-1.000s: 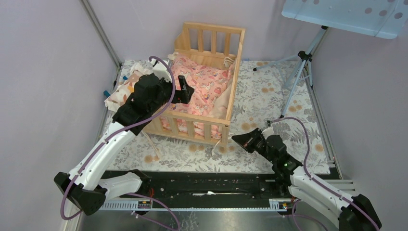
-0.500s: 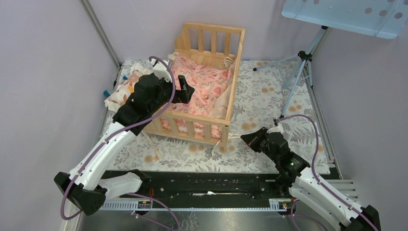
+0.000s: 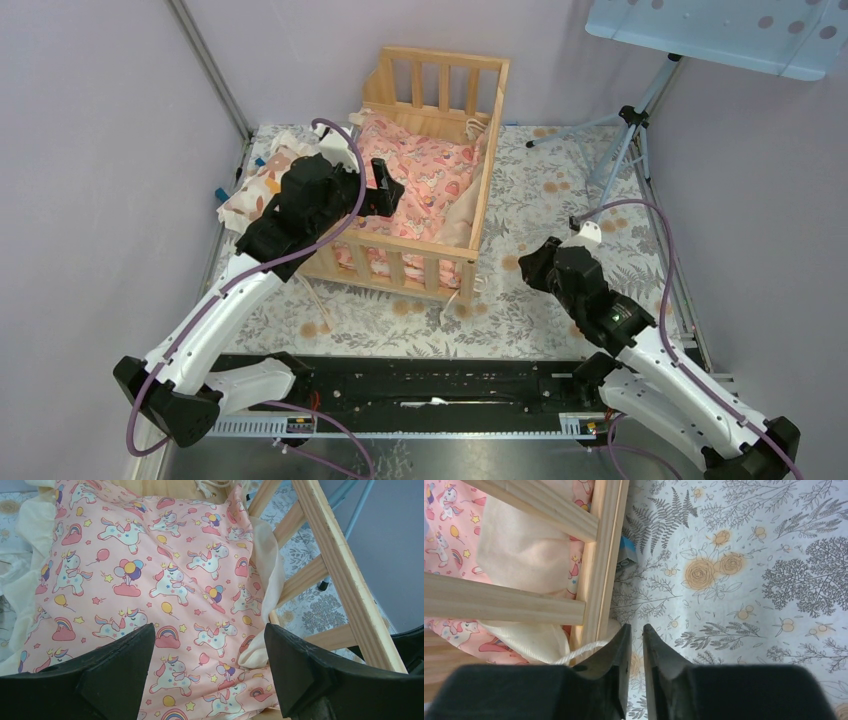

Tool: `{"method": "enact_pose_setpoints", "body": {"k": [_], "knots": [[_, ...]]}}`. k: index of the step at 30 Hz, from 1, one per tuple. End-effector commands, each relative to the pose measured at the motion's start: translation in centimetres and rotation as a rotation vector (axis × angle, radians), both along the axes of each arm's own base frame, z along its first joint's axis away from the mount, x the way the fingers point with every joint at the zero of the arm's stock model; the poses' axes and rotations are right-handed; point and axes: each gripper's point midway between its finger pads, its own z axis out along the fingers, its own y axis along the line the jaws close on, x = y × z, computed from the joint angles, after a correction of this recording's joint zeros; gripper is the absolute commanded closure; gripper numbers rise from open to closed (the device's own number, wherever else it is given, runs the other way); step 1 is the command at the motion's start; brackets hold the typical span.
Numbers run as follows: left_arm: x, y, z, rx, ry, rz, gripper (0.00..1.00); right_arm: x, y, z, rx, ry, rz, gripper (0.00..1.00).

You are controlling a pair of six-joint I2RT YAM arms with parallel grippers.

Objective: Set up the pet bed
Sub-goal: Cross the ropes on the bed frame.

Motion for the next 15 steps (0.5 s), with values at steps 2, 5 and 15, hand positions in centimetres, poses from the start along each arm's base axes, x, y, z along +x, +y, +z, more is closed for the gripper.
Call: {"method": "enact_pose_setpoints", "body": {"k": [2,5,15], "knots": [[0.4,-0.3,0.7,-0.020,-0.029,-0.006,0.14,-1.2,1.3,-0.5,0.085,0.047,0.044,0.58],[0.4,-0.3,0.6,-0.021,-0.026,-0.009,0.14,-2.7,4.6,-1.6,0.319,0.135,0.110,0.48],[0.2,-0.2,0.5,-0.020,-0.025,-0.009,0.14,-3.3,7.3,-4.0,0.616,0.240,0.100,0.48]]}}
